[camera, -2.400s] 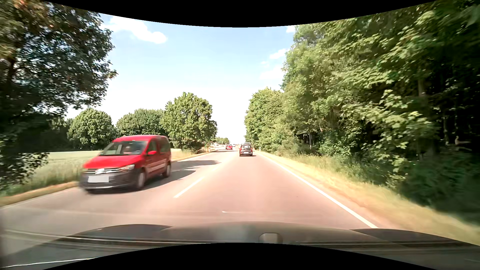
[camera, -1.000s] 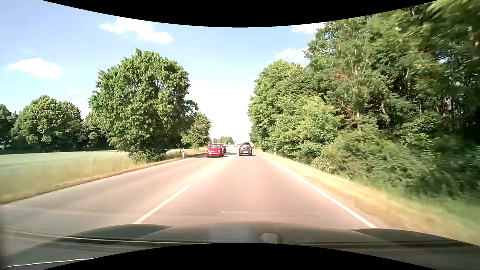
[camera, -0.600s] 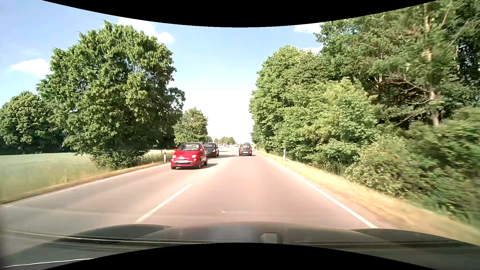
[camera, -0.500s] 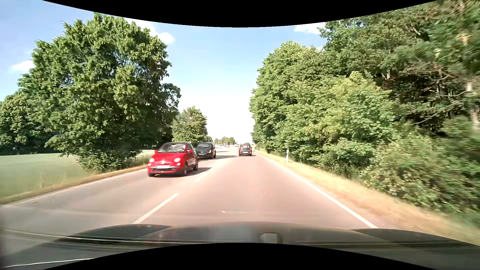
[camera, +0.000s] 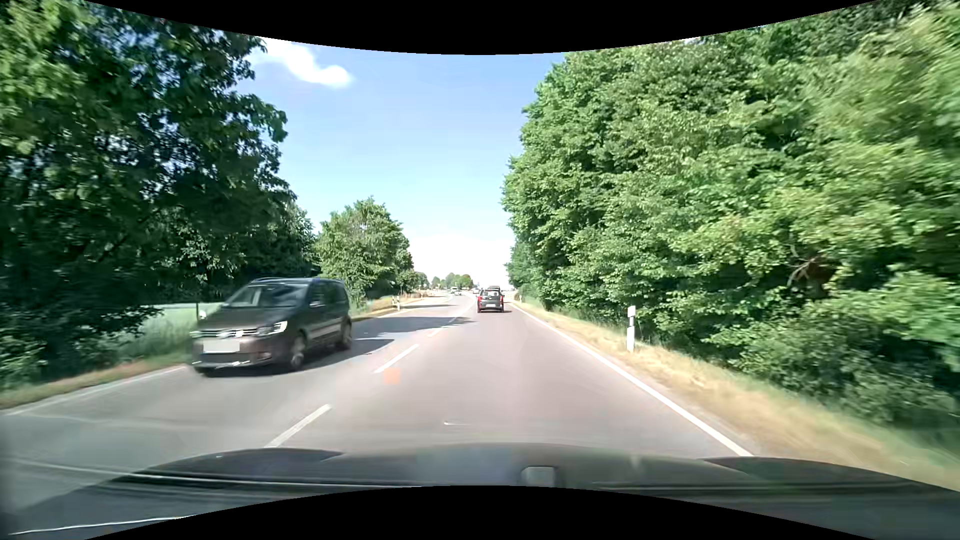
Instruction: Follow the waypoints while adhering to traffic rules and regulations
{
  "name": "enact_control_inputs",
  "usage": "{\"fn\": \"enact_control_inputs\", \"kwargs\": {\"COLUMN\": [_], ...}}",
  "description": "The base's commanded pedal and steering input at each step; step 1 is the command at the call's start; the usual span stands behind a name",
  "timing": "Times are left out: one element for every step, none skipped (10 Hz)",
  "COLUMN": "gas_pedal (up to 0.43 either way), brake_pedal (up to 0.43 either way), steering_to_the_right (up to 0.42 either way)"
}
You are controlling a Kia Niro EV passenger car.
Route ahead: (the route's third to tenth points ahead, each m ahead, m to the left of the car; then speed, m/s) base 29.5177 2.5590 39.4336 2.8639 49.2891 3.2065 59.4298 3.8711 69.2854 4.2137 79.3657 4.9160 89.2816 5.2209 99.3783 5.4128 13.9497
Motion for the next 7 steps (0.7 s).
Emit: {"fn": "enact_control_inputs", "kwargs": {"gas_pedal": [0.020, 0.020, 0.020, 0.020, 0.020, 0.020, 0.020], "brake_pedal": [0.006, 0.006, 0.006, 0.006, 0.006, 0.006, 0.006], "steering_to_the_right": [-0.006, -0.006, -0.006, -0.006, -0.006, -0.006, -0.006]}}
